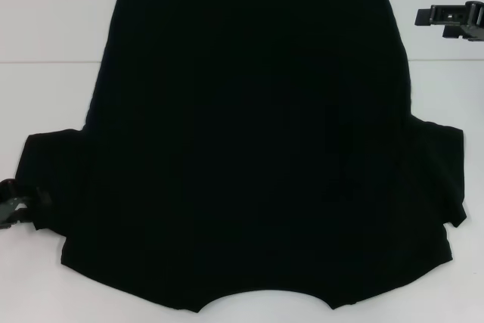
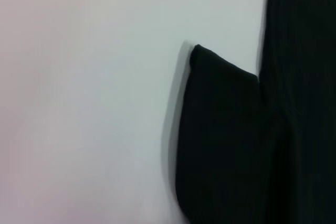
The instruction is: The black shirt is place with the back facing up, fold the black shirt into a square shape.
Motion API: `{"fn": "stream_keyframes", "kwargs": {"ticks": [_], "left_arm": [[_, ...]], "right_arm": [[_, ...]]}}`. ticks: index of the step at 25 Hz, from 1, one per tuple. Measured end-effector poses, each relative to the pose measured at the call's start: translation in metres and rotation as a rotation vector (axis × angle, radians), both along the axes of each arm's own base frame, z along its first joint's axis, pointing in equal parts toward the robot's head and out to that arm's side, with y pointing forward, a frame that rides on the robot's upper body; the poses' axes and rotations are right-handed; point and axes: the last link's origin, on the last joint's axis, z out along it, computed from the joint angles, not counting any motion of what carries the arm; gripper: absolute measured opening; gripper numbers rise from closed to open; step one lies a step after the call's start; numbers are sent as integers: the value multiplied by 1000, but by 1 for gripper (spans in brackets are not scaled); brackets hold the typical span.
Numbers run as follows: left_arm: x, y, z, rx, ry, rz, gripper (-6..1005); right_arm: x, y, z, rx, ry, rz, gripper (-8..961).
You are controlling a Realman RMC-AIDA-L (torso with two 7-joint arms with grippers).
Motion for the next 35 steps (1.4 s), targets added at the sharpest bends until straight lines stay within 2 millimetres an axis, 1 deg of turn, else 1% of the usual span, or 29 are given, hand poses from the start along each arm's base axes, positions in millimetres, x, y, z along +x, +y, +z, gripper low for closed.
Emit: {"fn": "stream_keyframes", "kwargs": {"ticks": [4, 9, 15, 18, 23, 29, 35], "left_arm": [[0, 2, 1, 2, 7, -3, 487], [0, 2, 1, 3, 9, -3, 275], [1, 2, 0, 6, 6, -10, 71], [0, 2, 3, 14, 14, -11, 72], [-5, 3, 20, 62, 53, 3, 74], [-3, 9, 34, 86, 86, -2, 74], [-2, 8, 33, 71, 85, -8, 75]], "right_arm": [[0, 0, 1, 3, 5, -3, 794], [1, -1, 1, 3, 6, -6, 794], [3, -1, 2, 2, 6, -10, 794], [4, -2, 2, 2, 6, -13, 794], [8, -3, 4, 7, 7, -21, 793], [9, -4, 4, 8, 10, -26, 793], [9, -5, 4, 6, 16, -26, 793]]}}
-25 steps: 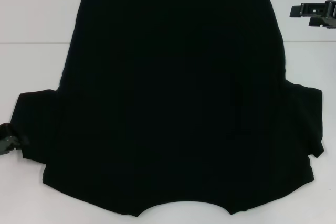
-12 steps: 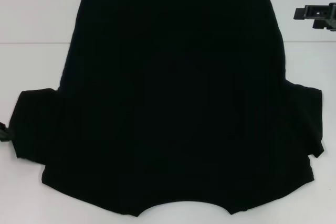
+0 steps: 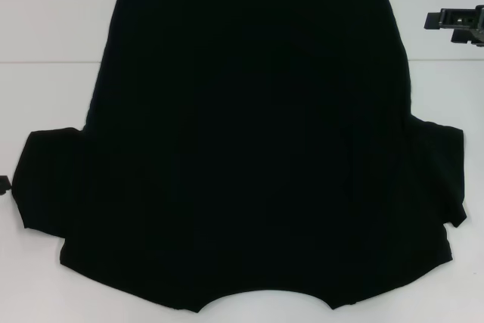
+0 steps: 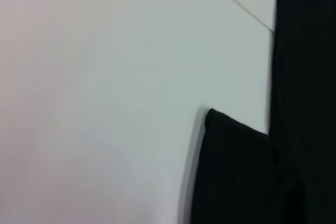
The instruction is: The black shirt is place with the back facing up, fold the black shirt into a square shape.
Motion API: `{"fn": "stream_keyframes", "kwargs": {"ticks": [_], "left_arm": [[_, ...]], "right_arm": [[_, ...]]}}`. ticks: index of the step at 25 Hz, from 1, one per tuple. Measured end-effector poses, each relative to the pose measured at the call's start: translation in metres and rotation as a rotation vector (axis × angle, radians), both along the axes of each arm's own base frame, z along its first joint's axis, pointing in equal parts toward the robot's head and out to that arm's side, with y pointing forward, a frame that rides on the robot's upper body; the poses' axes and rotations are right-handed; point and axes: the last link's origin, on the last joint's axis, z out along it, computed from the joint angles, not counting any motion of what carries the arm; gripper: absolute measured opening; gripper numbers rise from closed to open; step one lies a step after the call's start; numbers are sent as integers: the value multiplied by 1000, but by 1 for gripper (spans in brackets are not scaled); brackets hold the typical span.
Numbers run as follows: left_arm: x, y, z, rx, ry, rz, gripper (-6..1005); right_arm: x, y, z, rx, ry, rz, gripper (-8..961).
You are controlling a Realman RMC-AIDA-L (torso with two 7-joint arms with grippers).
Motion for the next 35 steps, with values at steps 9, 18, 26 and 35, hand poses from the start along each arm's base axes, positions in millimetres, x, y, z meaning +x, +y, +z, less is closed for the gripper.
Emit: {"fn": "stream_keyframes", "kwargs": {"ticks": [9, 18, 26, 35], "left_arm": [[-1, -5, -5, -16, -26, 13, 180], [-1, -2, -16, -30, -39, 16, 362], [1, 1, -28, -62, -40, 10, 411], [3, 4, -31, -72, -28, -1, 249]], "right_arm": [[0, 0, 2, 9, 7, 0, 793], [0, 0, 3, 11, 8, -1, 793], [0, 1, 4, 17, 6, -2, 793], [1, 0, 5, 19, 16, -3, 793]]}}
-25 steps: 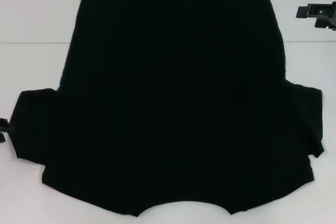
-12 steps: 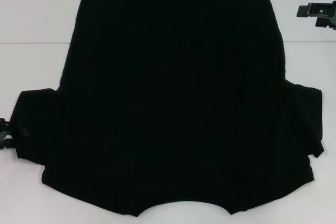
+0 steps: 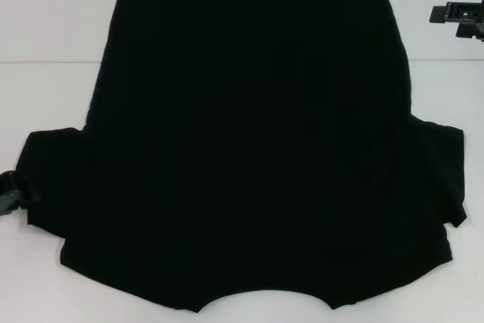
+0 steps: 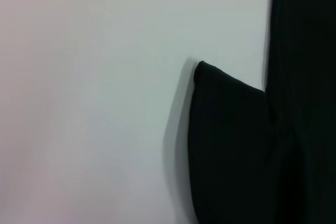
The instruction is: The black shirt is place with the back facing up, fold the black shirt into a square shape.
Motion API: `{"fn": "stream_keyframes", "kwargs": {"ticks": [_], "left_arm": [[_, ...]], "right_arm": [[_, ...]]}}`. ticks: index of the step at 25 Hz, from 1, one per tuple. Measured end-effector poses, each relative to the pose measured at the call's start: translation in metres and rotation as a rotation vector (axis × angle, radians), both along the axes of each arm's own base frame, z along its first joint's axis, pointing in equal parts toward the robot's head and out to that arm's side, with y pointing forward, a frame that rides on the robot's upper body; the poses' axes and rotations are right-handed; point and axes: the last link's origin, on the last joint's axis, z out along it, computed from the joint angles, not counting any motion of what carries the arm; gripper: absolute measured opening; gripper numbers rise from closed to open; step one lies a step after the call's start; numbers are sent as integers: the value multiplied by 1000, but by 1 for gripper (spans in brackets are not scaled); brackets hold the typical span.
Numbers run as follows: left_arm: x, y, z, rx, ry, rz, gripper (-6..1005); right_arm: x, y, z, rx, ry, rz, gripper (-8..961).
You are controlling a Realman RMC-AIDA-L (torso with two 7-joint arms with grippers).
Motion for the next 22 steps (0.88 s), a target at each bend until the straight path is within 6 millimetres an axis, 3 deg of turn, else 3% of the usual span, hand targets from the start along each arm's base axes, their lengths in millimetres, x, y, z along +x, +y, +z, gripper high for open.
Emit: {"fn": "stream_keyframes", "kwargs": {"ticks": [5, 16, 22], "left_arm": [[1, -1, -1, -8, -2, -8, 69], [-7, 0, 31, 84, 40, 13, 2], [-9, 2, 45, 110, 76, 28, 16]], "right_arm": [[1, -1, 0, 2, 4, -4, 792], [6, -3, 2, 4, 7, -16, 792], [7, -3, 3, 8, 8, -19, 792]]}}
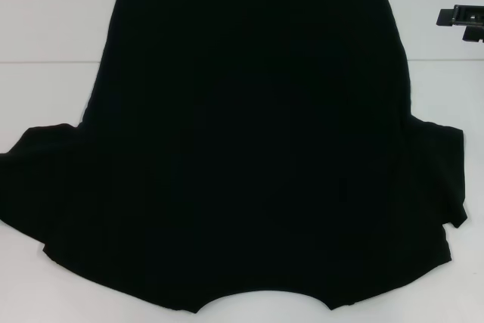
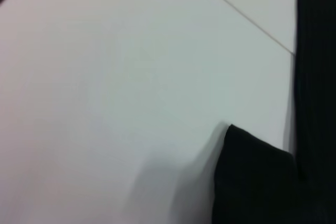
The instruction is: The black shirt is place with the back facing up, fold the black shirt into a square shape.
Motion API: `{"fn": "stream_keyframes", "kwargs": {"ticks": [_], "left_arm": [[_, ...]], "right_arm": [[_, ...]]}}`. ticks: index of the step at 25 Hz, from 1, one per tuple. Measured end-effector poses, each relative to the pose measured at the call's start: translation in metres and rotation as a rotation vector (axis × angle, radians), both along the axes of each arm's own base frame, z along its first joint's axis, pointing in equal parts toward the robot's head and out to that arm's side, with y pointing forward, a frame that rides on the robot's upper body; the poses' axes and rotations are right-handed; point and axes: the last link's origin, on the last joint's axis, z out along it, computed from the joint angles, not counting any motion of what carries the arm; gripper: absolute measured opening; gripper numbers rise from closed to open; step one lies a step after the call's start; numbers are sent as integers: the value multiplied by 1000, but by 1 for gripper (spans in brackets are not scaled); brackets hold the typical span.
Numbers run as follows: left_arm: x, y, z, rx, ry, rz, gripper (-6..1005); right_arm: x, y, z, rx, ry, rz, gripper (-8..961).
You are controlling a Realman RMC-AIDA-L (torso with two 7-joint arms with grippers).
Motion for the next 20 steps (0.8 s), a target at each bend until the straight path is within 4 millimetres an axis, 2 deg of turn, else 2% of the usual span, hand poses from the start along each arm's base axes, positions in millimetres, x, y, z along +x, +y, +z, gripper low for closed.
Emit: {"fn": "stream_keyframes", "kwargs": {"ticks": [6, 15, 17, 20], "left_arm": [[16, 10, -1, -45, -10, -47, 31], [70, 38, -2, -197, -31, -174, 52], [85, 45, -8, -235, -26, -209, 57], [108, 53, -28, -307, -24, -267, 64]], "right_arm": [[-1, 0, 0, 0, 0, 1, 792], [-3, 1, -1, -9, 1, 9, 794], [-3, 1, -1, -10, 1, 9, 794], [-3, 0, -2, -12, 0, 8, 793]]}}
